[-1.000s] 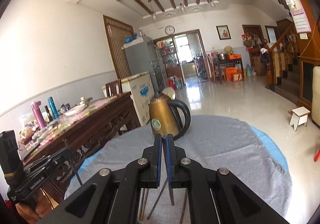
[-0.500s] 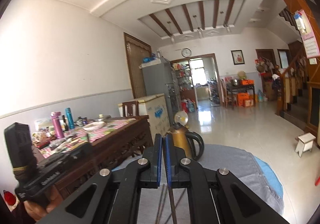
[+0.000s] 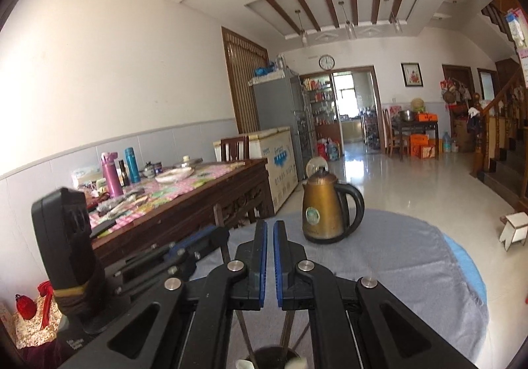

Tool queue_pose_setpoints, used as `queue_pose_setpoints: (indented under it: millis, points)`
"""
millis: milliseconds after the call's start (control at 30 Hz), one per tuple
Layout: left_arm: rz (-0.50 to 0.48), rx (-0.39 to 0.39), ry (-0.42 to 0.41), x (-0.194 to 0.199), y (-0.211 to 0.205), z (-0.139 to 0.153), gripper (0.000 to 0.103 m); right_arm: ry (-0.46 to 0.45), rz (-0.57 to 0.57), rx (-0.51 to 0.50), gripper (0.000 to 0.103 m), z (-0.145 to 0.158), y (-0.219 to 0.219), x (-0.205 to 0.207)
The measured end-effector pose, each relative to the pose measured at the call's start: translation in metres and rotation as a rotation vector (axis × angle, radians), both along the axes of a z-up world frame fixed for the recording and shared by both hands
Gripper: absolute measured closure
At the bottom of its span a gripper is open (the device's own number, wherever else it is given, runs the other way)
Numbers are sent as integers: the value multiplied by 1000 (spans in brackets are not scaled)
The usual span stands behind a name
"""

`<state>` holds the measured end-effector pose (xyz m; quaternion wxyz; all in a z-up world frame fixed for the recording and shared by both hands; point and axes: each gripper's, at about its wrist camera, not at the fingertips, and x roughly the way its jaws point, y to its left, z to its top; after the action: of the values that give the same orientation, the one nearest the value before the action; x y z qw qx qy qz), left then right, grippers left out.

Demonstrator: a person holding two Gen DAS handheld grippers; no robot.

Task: Organize utensils

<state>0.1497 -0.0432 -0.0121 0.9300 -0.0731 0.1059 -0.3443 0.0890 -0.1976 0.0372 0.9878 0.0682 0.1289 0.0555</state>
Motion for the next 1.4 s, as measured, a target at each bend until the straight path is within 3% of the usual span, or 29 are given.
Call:
queue_pose_setpoints:
  millis: [267, 600, 967, 1067, 1100, 1200, 1400]
  points:
    - [-7, -29, 23, 7, 4, -4, 98, 80, -7, 40, 98, -29, -12, 5]
    - [12, -68, -32, 7, 0, 8, 98, 54, -96, 156, 98, -35, -54, -12]
    - [37, -57, 25, 17, 9, -6, 98, 121, -142, 213, 97, -56, -81, -13]
    - [83, -46, 109, 38, 23, -13, 96, 145, -136, 213, 96, -61, -81, -10]
    - [93, -46, 150, 49, 29, -18, 89, 152, -136, 213, 95, -62, -80, -9]
    - [150, -10, 297, 85, 43, -39, 42, 165, -139, 222, 82, -69, -82, -7]
    - [288, 129, 560, 158, 57, -100, 41, 201, -157, 244, 79, -89, -95, 1]
